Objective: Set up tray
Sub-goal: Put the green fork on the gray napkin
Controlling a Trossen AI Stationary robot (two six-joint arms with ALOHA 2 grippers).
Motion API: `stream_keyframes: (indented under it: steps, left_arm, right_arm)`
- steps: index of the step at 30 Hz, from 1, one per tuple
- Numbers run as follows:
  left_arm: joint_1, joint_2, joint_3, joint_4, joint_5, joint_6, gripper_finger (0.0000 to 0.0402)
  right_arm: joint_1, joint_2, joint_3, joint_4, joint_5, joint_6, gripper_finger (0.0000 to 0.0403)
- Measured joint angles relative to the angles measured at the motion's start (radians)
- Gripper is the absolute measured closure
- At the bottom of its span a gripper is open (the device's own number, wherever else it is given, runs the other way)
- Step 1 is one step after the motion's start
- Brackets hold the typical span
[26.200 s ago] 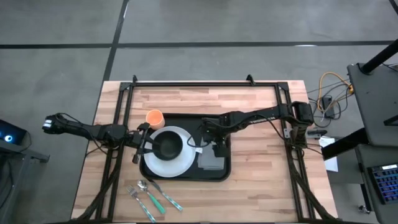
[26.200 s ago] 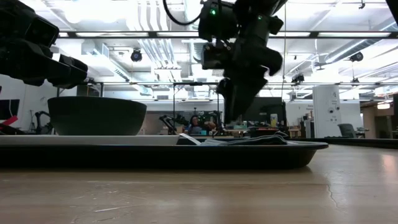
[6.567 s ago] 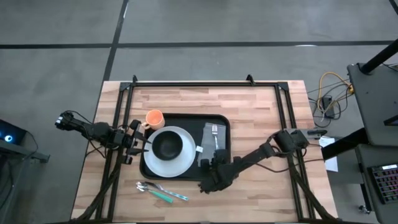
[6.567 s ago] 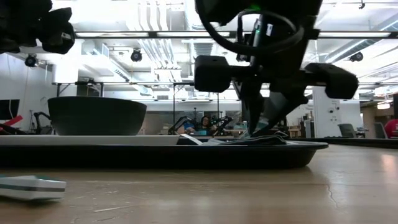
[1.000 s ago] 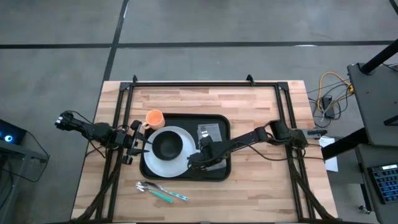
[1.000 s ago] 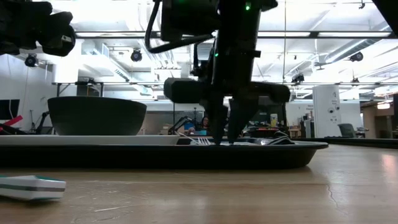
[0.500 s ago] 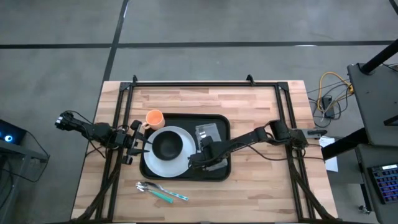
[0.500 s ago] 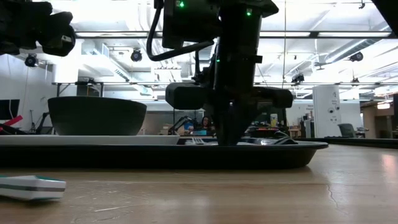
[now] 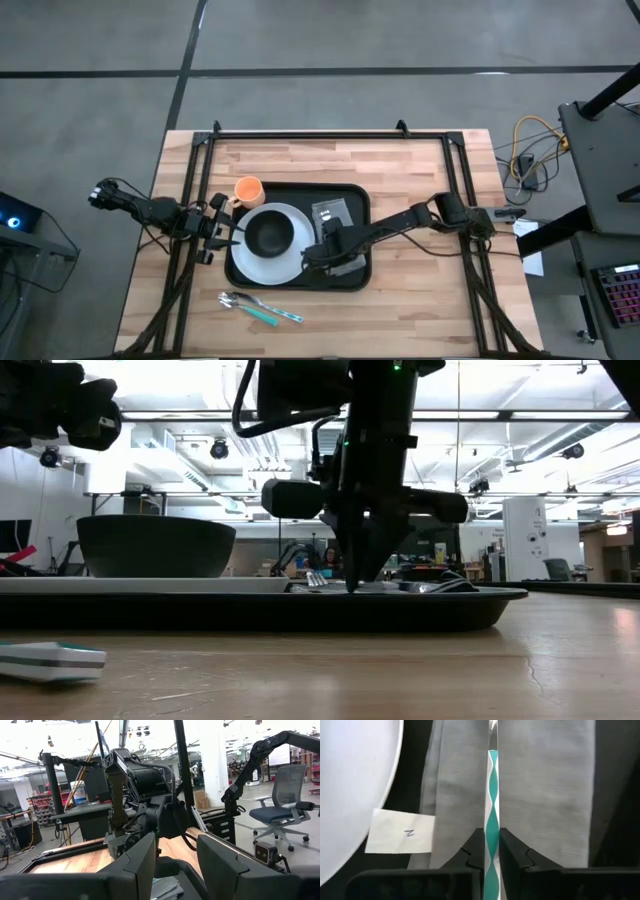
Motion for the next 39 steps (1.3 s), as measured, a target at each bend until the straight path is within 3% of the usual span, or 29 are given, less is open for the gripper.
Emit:
stream_keyframes:
  steps: [26,39]
  left_arm:
    - [0.0,0.0,0.0,-0.008,0.0,0.0,0.0275]
    - [0.0,0.0,0.0,-0.008,0.0,0.0,0.0275]
  right_arm:
    - [0.005,-0.002,0.0,-0.083,-0.031,0.065,0.0381]
    - [0.005,-0.003,0.0,-0.083,-0.03,0.058,0.0304]
